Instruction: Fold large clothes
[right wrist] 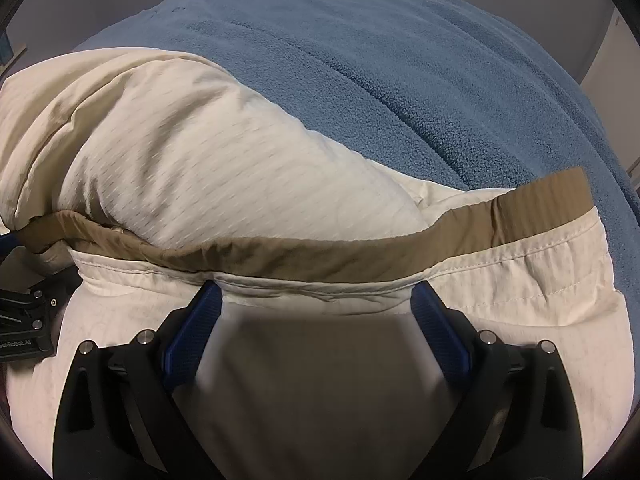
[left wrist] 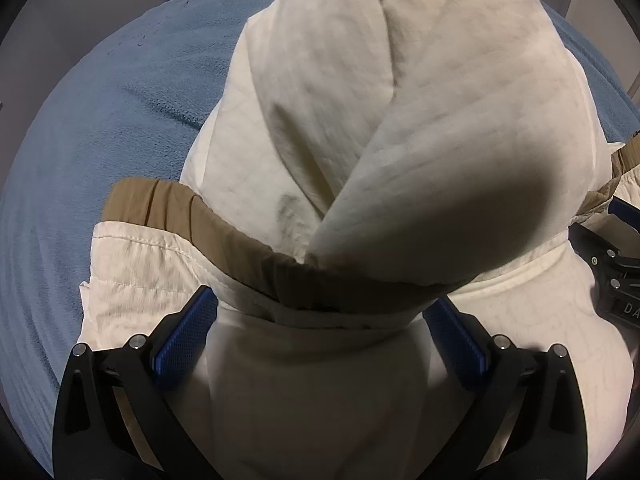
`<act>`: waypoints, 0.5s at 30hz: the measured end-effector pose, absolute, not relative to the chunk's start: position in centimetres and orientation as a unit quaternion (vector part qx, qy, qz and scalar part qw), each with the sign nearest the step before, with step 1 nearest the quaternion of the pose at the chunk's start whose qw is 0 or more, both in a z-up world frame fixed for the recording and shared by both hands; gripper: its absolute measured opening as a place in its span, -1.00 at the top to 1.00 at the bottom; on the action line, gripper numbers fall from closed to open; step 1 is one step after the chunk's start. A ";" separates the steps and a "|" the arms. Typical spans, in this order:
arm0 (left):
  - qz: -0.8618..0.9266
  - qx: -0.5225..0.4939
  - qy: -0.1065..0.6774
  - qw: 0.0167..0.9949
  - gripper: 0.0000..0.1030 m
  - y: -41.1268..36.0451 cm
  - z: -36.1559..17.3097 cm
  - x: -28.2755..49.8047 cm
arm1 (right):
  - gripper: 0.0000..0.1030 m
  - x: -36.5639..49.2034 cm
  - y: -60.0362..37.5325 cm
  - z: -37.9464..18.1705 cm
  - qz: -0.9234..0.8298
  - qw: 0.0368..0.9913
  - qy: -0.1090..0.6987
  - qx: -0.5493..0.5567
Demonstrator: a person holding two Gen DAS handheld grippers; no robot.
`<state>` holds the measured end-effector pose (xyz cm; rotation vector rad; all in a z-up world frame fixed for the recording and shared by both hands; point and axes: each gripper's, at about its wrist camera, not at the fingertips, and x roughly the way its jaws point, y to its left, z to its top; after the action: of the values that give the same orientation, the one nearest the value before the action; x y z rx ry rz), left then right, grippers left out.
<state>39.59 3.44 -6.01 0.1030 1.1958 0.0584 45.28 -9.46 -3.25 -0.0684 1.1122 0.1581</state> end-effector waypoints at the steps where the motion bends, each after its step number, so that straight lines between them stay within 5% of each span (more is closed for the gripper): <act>1: 0.028 0.048 0.561 0.826 -0.91 3.5 -6.0 39.6 | -0.77 45.1 -9.6 -3.4 0.075 0.846 0.526 -0.032; 15: -0.028 0.051 0.476 0.878 -0.89 7.2 -3.2 32.7 | -0.75 41.4 -15.6 -0.7 0.112 0.876 0.469 0.010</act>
<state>32.71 7.18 -3.24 0.1060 0.9920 -0.0588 41.44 -15.59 -0.74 0.0198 0.9784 0.2336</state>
